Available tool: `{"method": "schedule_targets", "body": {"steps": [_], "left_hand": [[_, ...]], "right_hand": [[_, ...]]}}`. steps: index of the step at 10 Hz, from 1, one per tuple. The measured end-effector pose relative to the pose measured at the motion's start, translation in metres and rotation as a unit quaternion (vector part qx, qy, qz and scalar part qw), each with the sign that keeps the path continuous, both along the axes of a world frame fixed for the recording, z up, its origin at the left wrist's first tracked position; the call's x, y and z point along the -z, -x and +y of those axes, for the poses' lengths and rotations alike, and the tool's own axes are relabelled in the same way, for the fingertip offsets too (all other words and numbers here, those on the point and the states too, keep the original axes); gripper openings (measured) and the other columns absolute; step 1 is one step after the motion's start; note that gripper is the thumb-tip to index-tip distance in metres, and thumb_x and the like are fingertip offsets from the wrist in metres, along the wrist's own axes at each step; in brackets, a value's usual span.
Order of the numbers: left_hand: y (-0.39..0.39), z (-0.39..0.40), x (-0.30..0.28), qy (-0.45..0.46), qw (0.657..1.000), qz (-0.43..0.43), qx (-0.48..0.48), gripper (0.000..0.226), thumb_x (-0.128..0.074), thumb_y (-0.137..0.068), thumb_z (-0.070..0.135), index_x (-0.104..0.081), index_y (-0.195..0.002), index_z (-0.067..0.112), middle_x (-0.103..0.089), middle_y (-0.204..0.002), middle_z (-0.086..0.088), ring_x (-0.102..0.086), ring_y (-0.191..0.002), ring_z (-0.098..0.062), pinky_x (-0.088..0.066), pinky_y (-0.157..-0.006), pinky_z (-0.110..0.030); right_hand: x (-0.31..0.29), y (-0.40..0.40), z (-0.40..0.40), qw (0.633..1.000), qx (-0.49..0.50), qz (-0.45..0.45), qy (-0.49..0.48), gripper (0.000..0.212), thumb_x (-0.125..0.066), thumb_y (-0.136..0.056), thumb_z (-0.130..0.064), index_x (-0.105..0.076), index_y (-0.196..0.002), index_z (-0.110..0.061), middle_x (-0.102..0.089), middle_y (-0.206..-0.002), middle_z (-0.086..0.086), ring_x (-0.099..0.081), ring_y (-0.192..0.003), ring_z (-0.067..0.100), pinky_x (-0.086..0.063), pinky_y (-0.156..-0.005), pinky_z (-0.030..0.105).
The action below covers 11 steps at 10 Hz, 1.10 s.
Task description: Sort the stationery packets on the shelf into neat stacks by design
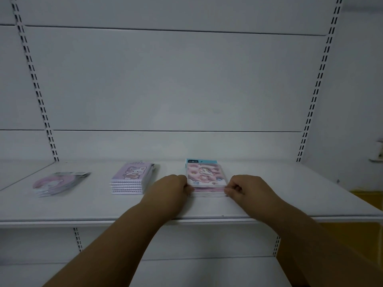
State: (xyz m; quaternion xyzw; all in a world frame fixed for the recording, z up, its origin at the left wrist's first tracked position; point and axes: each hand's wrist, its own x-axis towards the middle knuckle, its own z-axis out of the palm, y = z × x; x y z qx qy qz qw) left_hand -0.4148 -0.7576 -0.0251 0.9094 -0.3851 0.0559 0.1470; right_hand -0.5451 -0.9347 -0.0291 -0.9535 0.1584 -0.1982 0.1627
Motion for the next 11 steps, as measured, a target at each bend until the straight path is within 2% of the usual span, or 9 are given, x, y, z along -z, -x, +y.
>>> {"method": "schedule_targets", "body": {"steps": [2,3,4,5,6,7,8,9,11], "left_hand": [[-0.013,-0.003,-0.031,0.101,0.969,0.21,-0.076,0.028,-0.05,-0.098,0.02,-0.059,-0.119,0.003,-0.064,-0.117,-0.015,-0.063,-0.105,-0.026,-0.051,-0.088,-0.032],[-0.028,-0.022,-0.034,0.125,0.947,0.282,-0.092,0.033,-0.049,-0.099,0.021,-0.062,-0.116,-0.004,-0.071,-0.103,-0.017,-0.071,-0.089,-0.029,-0.058,-0.087,-0.04],[-0.032,-0.038,-0.038,0.117,0.94,0.301,-0.107,0.019,-0.057,-0.096,0.017,-0.061,-0.095,-0.001,-0.068,-0.079,-0.014,-0.067,-0.063,-0.025,-0.062,-0.066,-0.037],[-0.036,-0.046,-0.038,0.081,0.958,0.258,-0.095,0.018,-0.057,-0.093,0.015,-0.056,-0.076,0.008,-0.062,-0.071,-0.006,-0.063,-0.06,-0.022,-0.056,-0.055,-0.027],[-0.035,-0.046,-0.036,0.03,0.973,0.204,-0.105,0.016,-0.057,-0.093,0.019,-0.06,-0.084,0.006,-0.061,-0.073,-0.008,-0.058,-0.067,-0.023,-0.048,-0.06,-0.027],[-0.035,-0.043,-0.033,0.075,0.96,0.245,-0.115,0.014,-0.06,-0.091,0.019,-0.062,-0.092,0.005,-0.062,-0.073,-0.009,-0.058,-0.059,-0.022,-0.047,-0.046,-0.023],[-0.035,-0.039,-0.035,0.095,0.962,0.232,-0.106,0.025,-0.056,-0.093,0.023,-0.066,-0.099,0.001,-0.059,-0.067,-0.005,-0.06,-0.059,-0.019,-0.051,-0.051,-0.026],[-0.034,-0.028,-0.04,0.083,0.979,0.164,-0.088,0.03,-0.047,-0.097,0.025,-0.066,-0.102,0.002,-0.069,-0.089,-0.01,-0.061,-0.075,-0.022,-0.054,-0.07,-0.032],[-0.038,0.043,-0.061,0.041,0.995,-0.038,-0.079,0.031,-0.047,-0.096,0.032,-0.063,-0.114,0.013,-0.065,-0.113,-0.006,-0.06,-0.099,-0.021,-0.05,-0.087,-0.031]], "right_hand": [[-0.036,-0.015,-0.024,0.943,0.036,0.02,-0.331,0.022,-0.052,-0.094,-0.011,-0.067,-0.088,0.003,-0.067,-0.081,0.017,-0.056,-0.059,0.021,-0.043,-0.049,0.026],[-0.045,-0.035,-0.02,0.946,0.067,0.042,-0.315,0.028,-0.048,-0.099,-0.018,-0.062,-0.086,0.003,-0.061,-0.075,0.017,-0.052,-0.052,0.02,-0.04,-0.04,0.02],[-0.039,-0.053,-0.019,0.963,0.069,0.084,-0.246,0.036,-0.051,-0.097,-0.026,-0.061,-0.072,-0.002,-0.063,-0.065,0.015,-0.056,-0.053,0.024,-0.04,-0.048,0.026],[-0.034,-0.061,-0.019,0.978,0.06,0.123,-0.156,0.036,-0.048,-0.096,-0.024,-0.051,-0.065,-0.007,-0.064,-0.076,0.019,-0.059,-0.069,0.029,-0.044,-0.062,0.029],[-0.032,-0.06,-0.02,0.978,0.066,0.092,-0.175,0.037,-0.052,-0.094,-0.023,-0.048,-0.06,-0.01,-0.054,-0.064,0.01,-0.048,-0.054,0.019,-0.037,-0.052,0.027],[-0.029,-0.063,-0.023,0.976,0.075,0.094,-0.184,0.035,-0.054,-0.093,-0.023,-0.049,-0.061,-0.012,-0.054,-0.062,0.006,-0.048,-0.053,0.016,-0.036,-0.049,0.026],[-0.033,-0.061,-0.018,0.981,0.093,0.093,-0.143,0.035,-0.05,-0.095,-0.03,-0.049,-0.065,-0.012,-0.054,-0.066,0.005,-0.049,-0.057,0.016,-0.037,-0.049,0.026],[-0.048,-0.055,0.005,0.992,0.105,0.067,-0.009,0.032,-0.037,-0.101,-0.029,-0.055,-0.084,-0.008,-0.056,-0.08,0.006,-0.055,-0.075,0.022,-0.041,-0.06,0.029],[-0.071,-0.055,0.081,0.993,0.01,-0.114,0.024,0.024,-0.053,-0.093,-0.036,-0.063,-0.108,-0.019,-0.053,-0.112,0.002,-0.055,-0.101,0.018,-0.046,-0.086,0.03]]}}
